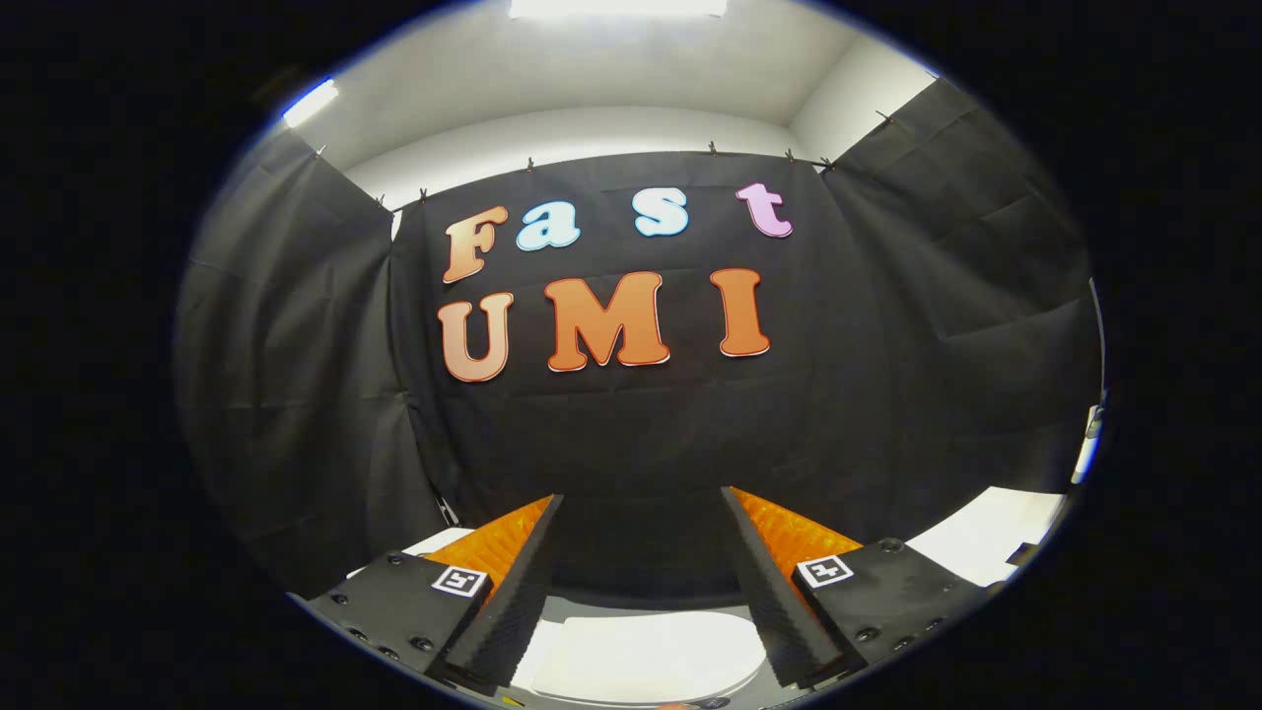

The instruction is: Open the toilet lid.

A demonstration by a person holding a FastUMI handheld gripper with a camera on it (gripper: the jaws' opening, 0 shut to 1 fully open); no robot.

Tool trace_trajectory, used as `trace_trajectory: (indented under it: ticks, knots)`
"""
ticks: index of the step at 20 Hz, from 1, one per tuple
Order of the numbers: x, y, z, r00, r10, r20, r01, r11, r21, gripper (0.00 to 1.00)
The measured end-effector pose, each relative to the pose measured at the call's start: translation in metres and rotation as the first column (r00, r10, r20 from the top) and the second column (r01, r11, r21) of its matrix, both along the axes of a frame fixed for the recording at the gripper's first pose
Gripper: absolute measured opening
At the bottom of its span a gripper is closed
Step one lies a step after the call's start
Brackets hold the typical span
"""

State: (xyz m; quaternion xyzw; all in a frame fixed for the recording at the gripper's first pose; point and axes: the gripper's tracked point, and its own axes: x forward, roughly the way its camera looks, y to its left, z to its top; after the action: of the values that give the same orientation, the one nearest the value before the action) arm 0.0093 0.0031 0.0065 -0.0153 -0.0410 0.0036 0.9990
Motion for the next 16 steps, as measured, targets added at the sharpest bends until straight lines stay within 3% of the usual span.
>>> trace_trajectory:
  ticks: [6,11,16]
  knots:
    - [0.007,-0.006,-0.034,0.999,0.038,-0.017,-0.039,0.999,-0.021,0.98]
    - [0.017,-0.022,-0.105,0.984,0.119,-0.131,-0.121,0.993,-0.008,0.98]
    - [0.021,-0.090,-0.184,0.974,0.075,-0.213,-0.059,0.995,0.081,0.98]
